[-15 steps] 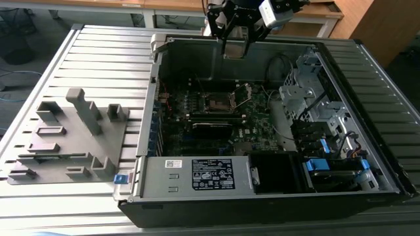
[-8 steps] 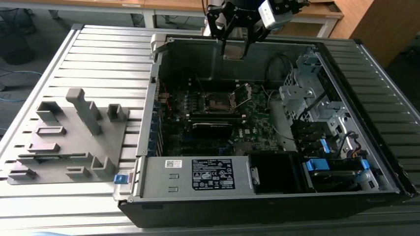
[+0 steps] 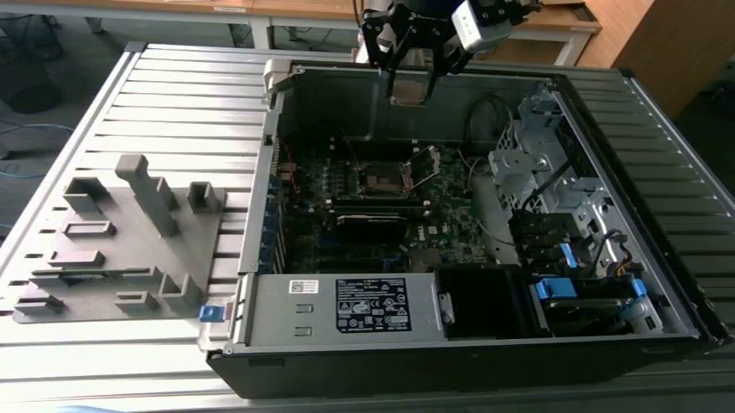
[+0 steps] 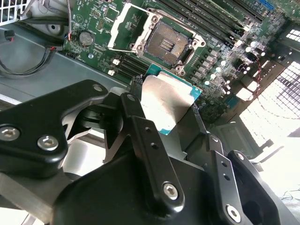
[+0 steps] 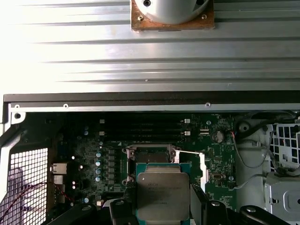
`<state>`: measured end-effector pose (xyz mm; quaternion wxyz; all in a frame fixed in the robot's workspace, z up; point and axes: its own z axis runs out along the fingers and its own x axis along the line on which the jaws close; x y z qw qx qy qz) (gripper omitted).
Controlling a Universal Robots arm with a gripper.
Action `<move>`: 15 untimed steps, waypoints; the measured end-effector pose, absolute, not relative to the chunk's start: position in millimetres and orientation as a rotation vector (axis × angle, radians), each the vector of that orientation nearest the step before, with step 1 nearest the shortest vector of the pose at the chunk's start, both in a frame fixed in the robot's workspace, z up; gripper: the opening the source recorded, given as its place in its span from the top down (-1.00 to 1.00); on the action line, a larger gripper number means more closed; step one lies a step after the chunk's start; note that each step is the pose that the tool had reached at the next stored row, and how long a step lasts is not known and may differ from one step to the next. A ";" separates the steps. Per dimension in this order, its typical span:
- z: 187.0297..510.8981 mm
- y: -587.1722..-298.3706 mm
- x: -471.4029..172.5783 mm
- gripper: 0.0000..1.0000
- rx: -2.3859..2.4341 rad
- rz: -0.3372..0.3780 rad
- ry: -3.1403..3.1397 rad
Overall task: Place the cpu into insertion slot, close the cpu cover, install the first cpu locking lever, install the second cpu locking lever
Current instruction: 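Place the cpu into insertion slot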
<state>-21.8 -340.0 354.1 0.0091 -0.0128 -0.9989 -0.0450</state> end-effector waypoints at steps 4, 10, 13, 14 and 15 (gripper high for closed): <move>353.6 -340.0 -21.8 -0.07 -0.040 -0.141 -3.120; 352.1 -340.0 -21.8 -0.07 -0.040 -0.141 -3.120; 351.2 -340.0 -21.8 -0.07 -0.040 -0.141 -3.120; 350.7 -340.0 -21.8 -0.07 -0.040 -0.141 -3.120; 350.0 -340.0 -21.8 -0.07 -0.040 -0.141 -3.120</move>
